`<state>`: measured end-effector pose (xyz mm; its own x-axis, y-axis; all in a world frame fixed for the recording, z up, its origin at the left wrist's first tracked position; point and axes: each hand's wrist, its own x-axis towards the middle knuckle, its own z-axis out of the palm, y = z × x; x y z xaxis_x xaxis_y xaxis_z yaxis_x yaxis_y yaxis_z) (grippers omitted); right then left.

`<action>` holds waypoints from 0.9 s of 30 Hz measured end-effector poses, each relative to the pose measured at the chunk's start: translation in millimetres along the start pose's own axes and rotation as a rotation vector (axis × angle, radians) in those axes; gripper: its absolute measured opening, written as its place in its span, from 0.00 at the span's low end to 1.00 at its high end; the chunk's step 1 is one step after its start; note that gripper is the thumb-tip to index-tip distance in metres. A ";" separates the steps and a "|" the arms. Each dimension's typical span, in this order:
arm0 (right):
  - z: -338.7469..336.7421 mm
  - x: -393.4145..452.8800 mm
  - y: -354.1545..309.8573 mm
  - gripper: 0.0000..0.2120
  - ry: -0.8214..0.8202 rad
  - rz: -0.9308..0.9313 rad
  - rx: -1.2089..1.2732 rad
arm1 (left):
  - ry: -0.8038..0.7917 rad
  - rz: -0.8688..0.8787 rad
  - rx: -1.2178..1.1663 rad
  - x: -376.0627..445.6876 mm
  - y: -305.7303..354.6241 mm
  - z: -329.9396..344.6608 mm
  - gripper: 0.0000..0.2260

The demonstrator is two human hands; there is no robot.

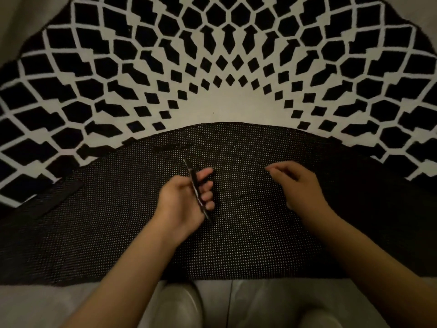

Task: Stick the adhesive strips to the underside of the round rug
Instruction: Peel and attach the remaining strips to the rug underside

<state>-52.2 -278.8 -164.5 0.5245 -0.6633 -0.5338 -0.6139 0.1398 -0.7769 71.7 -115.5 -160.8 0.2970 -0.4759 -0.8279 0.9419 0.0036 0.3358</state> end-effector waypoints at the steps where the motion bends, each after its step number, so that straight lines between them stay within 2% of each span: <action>1: 2.3 -3.6 3.4 0.05 -0.028 0.022 0.018 | -0.015 -0.033 0.031 0.3 -7.3 -0.1 0.15; 4: 6.9 -11.2 8.4 0.05 -0.092 0.052 0.038 | 0.020 -0.035 0.288 2.7 -19.5 0.3 0.10; 8: 10.2 -11.9 3.6 0.05 -0.130 0.018 0.021 | 0.058 0.023 0.500 3.5 -18.9 1.9 0.09; 16: 10.0 -10.9 -4.7 0.04 -0.111 -0.015 -0.042 | -0.004 0.072 0.450 -0.4 -20.2 13.1 0.09; 22: 11.0 -9.0 -2.8 0.03 -0.090 -0.059 -0.083 | -0.042 0.037 0.481 0.0 -25.1 22.5 0.09; 24: 8.9 -7.0 -3.2 0.03 -0.060 -0.065 -0.066 | 0.007 0.049 0.481 2.8 -26.5 25.2 0.06; 27: 3.4 -6.8 -5.7 0.02 -0.023 -0.064 -0.037 | 0.166 0.139 0.401 7.8 -19.6 24.1 0.08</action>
<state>-50.3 -272.6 -157.6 0.5762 -0.6532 -0.4913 -0.6002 0.0698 -0.7968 51.8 -140.5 -163.0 0.4686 -0.3473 -0.8123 0.7659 -0.2985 0.5694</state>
